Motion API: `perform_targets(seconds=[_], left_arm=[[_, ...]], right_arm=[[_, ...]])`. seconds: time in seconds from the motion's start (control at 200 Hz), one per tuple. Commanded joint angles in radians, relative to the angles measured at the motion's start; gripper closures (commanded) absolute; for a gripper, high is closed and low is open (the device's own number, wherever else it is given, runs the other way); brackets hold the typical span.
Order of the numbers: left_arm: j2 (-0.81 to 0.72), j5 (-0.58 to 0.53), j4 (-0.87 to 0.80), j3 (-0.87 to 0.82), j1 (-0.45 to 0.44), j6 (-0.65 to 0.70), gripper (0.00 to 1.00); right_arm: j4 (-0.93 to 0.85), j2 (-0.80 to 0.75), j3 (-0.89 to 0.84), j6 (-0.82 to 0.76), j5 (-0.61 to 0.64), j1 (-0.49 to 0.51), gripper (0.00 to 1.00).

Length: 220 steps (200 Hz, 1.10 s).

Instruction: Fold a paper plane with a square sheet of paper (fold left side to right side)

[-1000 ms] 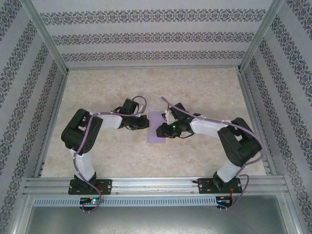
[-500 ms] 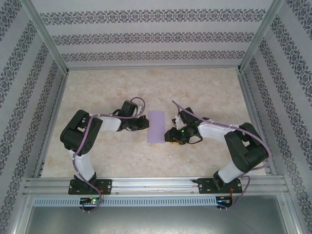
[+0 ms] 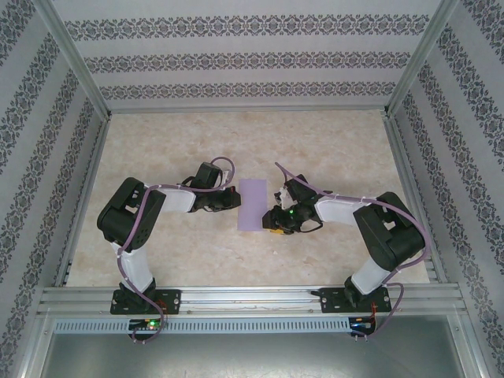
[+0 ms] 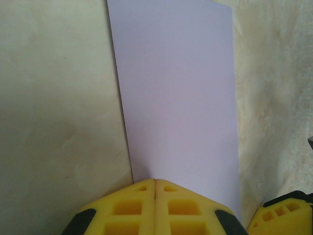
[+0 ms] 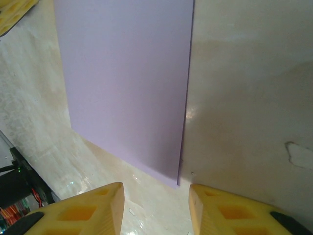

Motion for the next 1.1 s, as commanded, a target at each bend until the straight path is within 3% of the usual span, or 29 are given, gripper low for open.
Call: perform_targets(seconds=[0.0, 1.094], left_arm=[[0.028, -0.054, -0.095, -0.038, -0.016, -0.004, 1.0], [0.012, -0.047, -0.077, -0.053, -0.017, -0.01, 1.0]], right_arm=[[0.097, 0.033, -0.009, 0.026, -0.024, 0.011, 0.6], [0.179, 0.047, 0.034, 0.049, -0.061, -0.049, 0.62]])
